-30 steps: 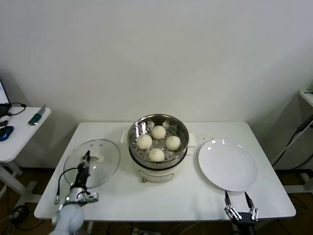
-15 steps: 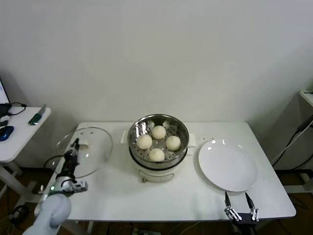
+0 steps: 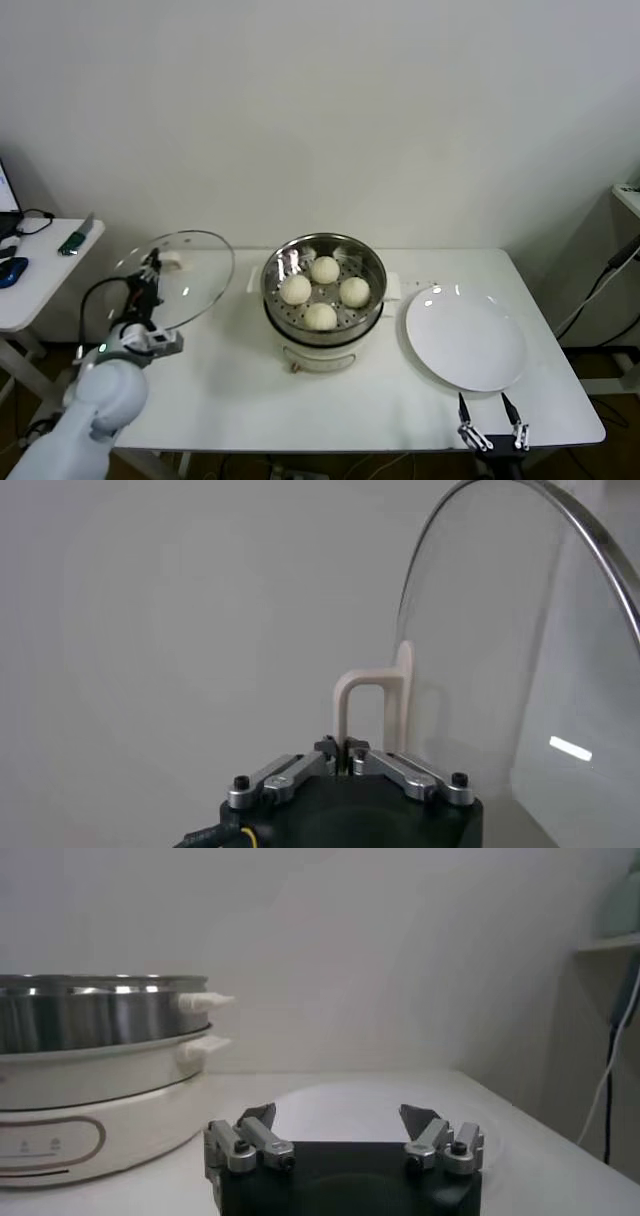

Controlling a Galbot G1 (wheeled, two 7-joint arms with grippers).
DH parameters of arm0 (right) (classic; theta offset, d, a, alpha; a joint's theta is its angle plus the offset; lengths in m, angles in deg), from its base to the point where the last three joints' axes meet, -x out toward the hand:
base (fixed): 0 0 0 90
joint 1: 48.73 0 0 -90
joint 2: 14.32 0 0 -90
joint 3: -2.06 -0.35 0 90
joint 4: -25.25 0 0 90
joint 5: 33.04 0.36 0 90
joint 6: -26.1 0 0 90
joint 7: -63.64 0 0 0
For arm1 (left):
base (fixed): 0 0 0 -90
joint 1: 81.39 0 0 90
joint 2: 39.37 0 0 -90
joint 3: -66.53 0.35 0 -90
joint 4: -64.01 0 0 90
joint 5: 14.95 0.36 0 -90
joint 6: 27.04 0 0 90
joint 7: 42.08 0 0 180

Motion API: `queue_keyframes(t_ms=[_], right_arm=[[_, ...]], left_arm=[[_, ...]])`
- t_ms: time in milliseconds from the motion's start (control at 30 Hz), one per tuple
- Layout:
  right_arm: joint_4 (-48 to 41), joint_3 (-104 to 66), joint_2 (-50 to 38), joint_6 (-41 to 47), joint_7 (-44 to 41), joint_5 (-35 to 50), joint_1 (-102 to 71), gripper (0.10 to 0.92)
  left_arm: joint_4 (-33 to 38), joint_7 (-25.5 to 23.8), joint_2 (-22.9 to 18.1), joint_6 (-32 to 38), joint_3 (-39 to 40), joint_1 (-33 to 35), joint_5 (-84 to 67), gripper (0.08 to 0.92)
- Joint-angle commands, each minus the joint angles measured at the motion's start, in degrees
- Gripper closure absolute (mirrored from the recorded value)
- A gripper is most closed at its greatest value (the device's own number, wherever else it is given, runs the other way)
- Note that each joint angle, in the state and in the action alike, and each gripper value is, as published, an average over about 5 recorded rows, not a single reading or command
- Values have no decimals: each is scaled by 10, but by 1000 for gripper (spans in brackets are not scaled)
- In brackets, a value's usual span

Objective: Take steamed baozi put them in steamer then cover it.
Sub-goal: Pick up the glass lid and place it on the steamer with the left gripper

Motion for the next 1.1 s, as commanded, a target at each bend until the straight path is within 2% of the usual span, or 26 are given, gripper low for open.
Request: queue_keyframes(t_ms=[33,367,567,1100], right_arm=[[16,-2,6,14,1,-52,1,203],[11,-3,7,4,0,-58,8,203],[7,-6,4,-6,-1,-56,8,203],[-3,-6,-11,-26,0,-32,0,203]], left_arm=[[81,-96,-32,-155,132,-93,32,863],[48,-160,-147,-173,213,-170,191,863],[15,-174,-223,-168,252,-190,268,863],[-67,-183,-345,-169,309,-195,382,863]])
